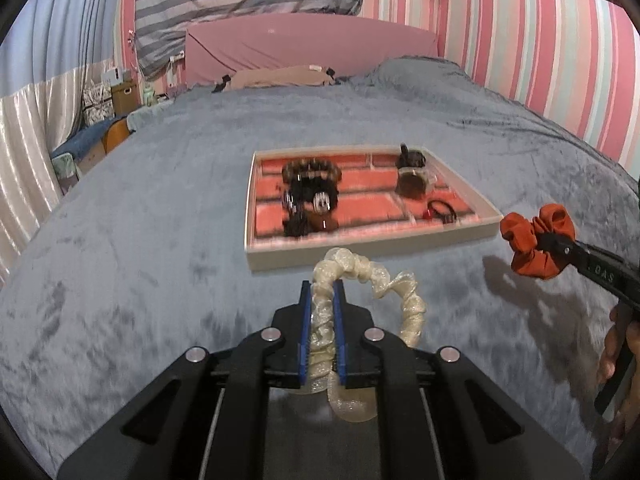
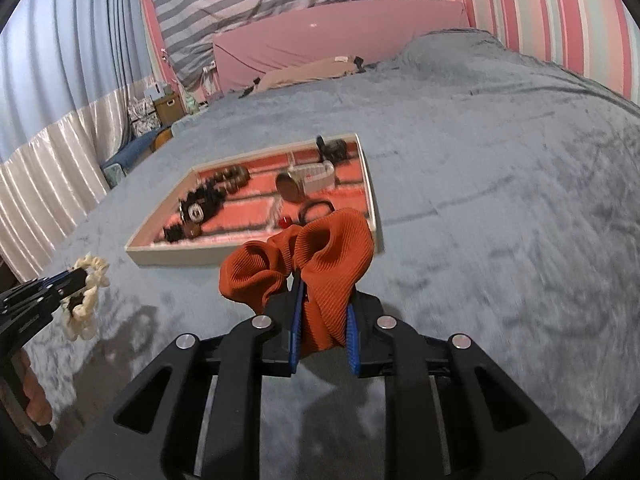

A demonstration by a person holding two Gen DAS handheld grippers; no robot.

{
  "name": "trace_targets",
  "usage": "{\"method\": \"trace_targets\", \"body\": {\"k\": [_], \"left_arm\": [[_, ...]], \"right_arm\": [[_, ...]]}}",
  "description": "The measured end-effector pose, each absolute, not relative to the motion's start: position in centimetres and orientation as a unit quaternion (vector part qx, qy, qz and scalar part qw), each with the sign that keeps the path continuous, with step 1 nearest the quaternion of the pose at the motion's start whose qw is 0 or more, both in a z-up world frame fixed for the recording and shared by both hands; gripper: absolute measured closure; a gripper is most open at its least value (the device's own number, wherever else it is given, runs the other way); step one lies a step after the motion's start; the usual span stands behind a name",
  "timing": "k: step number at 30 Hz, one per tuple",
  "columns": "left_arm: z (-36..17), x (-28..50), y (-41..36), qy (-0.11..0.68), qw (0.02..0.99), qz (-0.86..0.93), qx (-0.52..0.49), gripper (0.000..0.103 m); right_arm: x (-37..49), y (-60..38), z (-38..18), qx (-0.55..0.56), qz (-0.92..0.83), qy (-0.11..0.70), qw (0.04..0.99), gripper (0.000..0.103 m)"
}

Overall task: Organize jewelry
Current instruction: 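Carry both scrunchies into the tray and open both tools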

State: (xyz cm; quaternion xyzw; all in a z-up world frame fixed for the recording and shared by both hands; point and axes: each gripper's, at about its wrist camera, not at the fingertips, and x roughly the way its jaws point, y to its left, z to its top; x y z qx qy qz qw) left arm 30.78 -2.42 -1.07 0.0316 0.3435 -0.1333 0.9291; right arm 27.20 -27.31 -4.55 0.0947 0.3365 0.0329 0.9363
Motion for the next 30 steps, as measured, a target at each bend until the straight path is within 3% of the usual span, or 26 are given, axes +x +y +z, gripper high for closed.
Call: {"method": "trace_targets", "body": {"k": [12,30], "left_arm": [[-1.0,38.7,-4.7,0.347,0.932,-0.100,0.018,0.092],[-6.6,45.8,-5.4,0.389,0.918,-0.075,0.018,0.092]], "right_arm": [[34.3,-25.5,-3.0,0.077,0.036,0.311,0.946,0.085],[40.8,-24.8,-8.6,0.057,0.013,0.358,0.932,0.085]]}}
